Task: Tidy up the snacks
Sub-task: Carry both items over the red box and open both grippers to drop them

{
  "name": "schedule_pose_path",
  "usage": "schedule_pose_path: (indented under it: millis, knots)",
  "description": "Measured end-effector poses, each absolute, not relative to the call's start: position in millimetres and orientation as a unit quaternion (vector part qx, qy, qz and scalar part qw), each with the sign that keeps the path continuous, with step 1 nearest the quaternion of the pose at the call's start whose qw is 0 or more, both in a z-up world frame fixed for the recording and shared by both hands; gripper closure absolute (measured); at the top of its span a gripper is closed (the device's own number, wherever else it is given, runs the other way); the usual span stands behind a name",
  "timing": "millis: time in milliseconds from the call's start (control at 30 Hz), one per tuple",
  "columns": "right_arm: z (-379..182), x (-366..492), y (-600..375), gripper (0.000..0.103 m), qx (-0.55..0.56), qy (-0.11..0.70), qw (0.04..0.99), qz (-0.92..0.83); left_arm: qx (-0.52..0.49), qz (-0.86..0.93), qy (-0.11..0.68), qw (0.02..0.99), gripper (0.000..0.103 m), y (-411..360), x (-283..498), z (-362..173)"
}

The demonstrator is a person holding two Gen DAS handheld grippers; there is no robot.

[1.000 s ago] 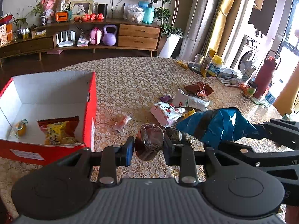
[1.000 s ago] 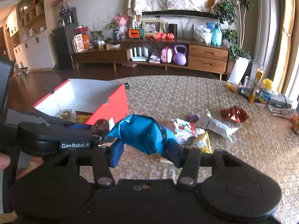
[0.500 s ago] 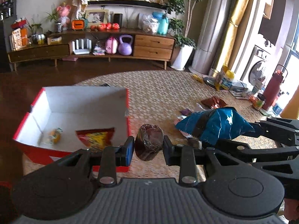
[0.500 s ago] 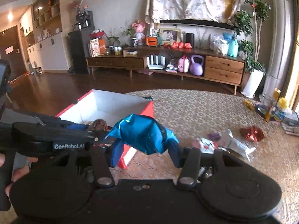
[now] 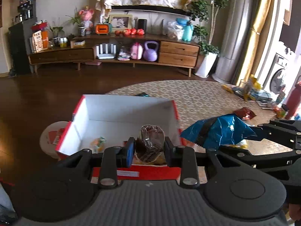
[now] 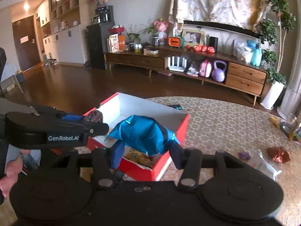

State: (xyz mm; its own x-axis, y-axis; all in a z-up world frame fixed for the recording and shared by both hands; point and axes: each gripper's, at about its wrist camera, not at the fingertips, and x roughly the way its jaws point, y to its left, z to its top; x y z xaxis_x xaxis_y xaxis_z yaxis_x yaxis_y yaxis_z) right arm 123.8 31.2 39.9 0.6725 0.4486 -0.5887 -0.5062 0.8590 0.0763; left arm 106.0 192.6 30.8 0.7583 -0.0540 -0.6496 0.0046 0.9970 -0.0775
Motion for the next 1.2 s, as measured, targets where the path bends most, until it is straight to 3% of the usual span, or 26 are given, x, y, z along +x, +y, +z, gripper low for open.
schedule_pose_path:
  millis: [533,1200]
  knots:
    - [-2.7,187.3,94.9,0.051,-0.096,0.345,0.895,0.265,-0.006,0.047,0.401,0.915,0.072,267.6,180.1,-16.5]
    - [-66.9,255.9,134.5,0.055,-0.144,0.393,0.874,0.247,0.016,0.059,0.463,0.884,0.072,272.9,266.4,-83.3]
